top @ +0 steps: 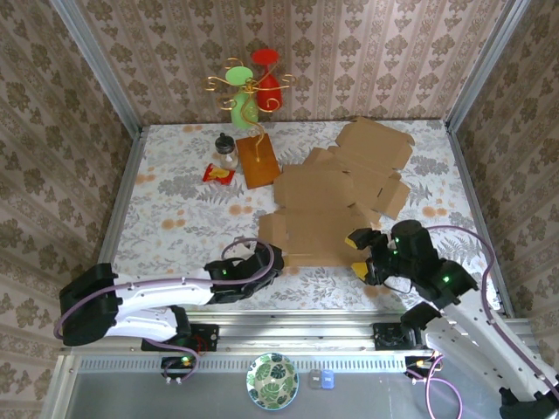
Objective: Fold the paper box
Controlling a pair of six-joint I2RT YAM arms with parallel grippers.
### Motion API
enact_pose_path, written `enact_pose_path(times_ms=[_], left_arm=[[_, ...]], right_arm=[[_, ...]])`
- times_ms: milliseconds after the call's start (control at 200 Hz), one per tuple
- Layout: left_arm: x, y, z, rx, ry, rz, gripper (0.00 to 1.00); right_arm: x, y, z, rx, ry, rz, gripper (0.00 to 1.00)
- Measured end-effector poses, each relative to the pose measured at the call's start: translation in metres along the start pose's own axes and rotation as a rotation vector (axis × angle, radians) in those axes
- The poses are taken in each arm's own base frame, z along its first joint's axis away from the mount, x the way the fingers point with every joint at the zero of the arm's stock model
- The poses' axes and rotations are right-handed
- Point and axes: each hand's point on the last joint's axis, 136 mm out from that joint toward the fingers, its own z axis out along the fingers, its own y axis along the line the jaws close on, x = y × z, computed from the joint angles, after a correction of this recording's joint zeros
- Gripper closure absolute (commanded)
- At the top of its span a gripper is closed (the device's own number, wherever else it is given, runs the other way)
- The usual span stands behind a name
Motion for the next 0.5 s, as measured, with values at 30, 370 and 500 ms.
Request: enact_pose_path(times_ms=[30, 370, 500], left_arm=[[0.001, -0.005, -0.001, 0.014, 0.002, -0.008, 1.0], [0.015, -0.039, 0.006, 0.097, 0.021, -0.07, 1.0], [0.017, -0.044, 0.006, 0.112, 0.034, -0.083, 1.0]], right_arm=[[0.002, 0.001, -0.001, -0.006, -0.002, 0.009, 0.24], [0.003, -0.013, 0.037, 0.031, -0.048, 0.031, 0.25], [-0.003, -0.001, 0.04, -0.019, -0.089, 0.025, 0.32]])
